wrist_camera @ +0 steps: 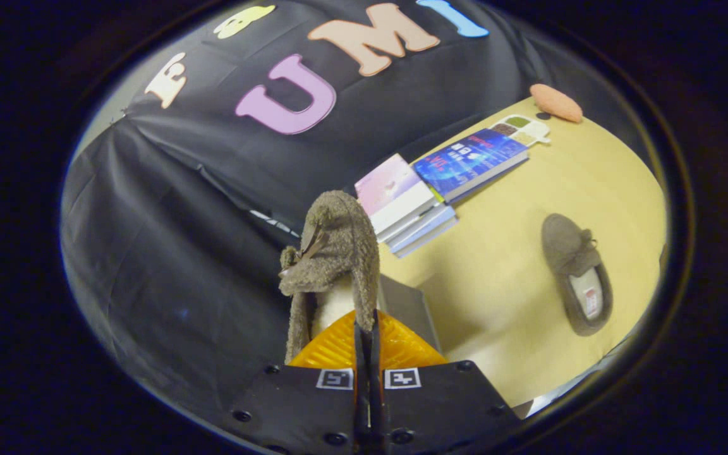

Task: Open the storage box then place both shoes into the box .Put the left shoe in first, then the right shoe, with the right side of both shoes facing outward in a uniform manner.

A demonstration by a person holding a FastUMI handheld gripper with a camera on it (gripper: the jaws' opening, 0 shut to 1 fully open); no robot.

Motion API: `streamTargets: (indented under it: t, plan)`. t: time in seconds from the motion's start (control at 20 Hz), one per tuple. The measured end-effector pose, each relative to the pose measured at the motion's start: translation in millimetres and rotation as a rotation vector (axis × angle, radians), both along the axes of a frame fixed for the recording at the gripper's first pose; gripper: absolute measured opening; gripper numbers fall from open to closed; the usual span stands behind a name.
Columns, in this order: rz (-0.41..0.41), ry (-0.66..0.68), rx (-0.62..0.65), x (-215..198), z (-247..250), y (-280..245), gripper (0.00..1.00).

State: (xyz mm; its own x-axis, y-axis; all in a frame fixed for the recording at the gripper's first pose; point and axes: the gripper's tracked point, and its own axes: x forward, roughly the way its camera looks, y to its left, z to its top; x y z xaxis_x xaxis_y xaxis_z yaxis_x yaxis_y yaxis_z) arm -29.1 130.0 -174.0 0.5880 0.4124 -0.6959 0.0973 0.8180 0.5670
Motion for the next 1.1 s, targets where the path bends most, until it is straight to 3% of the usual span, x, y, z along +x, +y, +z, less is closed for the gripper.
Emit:
streamTargets:
  t: [0.4,0.8,1.1]
  plan:
    - [0.214,0.086,-0.014,-48,-37,80,0.04]
    - [0.205,0.224,-0.081,-73,-98,100,0.04]
    - [0.248,0.244,-0.134,-80,-121,111,0.06]
